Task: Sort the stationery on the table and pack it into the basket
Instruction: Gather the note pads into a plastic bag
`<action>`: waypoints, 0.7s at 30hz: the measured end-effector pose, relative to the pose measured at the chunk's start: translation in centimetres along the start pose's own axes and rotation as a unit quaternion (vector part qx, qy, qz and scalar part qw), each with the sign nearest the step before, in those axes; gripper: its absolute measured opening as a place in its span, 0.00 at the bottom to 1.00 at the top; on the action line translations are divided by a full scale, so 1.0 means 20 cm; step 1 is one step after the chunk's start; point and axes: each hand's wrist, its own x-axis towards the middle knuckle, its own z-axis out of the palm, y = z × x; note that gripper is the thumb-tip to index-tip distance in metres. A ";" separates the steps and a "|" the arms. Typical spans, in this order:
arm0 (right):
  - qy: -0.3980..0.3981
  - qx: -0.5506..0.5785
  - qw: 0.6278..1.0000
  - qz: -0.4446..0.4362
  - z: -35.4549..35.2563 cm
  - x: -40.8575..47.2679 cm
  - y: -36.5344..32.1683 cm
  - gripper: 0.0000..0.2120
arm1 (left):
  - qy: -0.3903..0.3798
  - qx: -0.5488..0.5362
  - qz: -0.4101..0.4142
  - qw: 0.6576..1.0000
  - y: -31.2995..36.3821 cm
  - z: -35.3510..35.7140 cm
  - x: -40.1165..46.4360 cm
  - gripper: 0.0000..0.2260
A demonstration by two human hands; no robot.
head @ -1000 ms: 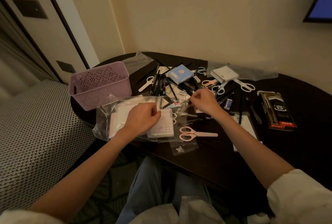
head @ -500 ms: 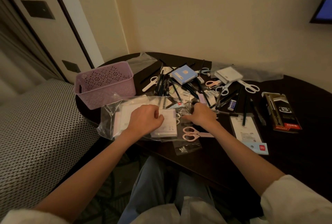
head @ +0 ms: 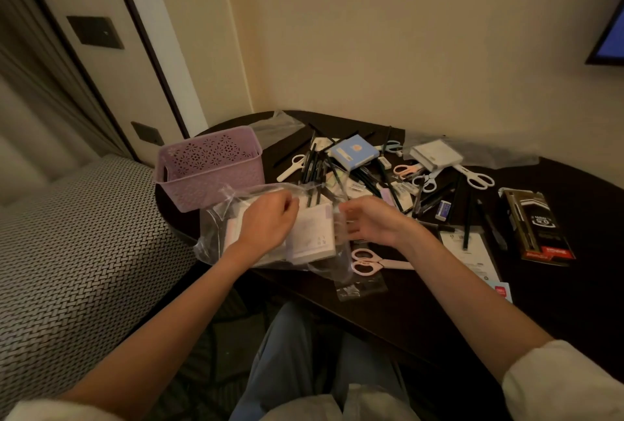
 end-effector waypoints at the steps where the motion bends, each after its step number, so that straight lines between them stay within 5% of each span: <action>1: -0.011 0.023 1.000 0.004 0.02 0.00 -0.02 0.07 | 0.014 -0.015 0.002 1.000 -0.01 -0.02 -0.01 0.15; 5: -0.059 0.096 0.994 -0.004 0.14 -0.01 -0.14 0.09 | 0.063 -0.077 -0.006 0.995 -0.05 -0.13 -0.02 0.16; 12: -0.098 0.057 0.994 -0.006 0.27 -0.01 -0.35 0.06 | 0.106 -0.124 -0.012 0.987 -0.09 -0.23 0.00 0.18; 18: -0.106 0.058 0.992 -0.025 0.37 -0.06 -0.49 0.21 | 0.159 -0.154 0.009 0.975 -0.08 -0.30 0.03 0.19; 21: -0.098 0.036 0.994 -0.044 0.40 -0.08 -0.57 0.16 | 0.206 -0.204 -0.004 0.957 -0.08 -0.37 0.07 0.17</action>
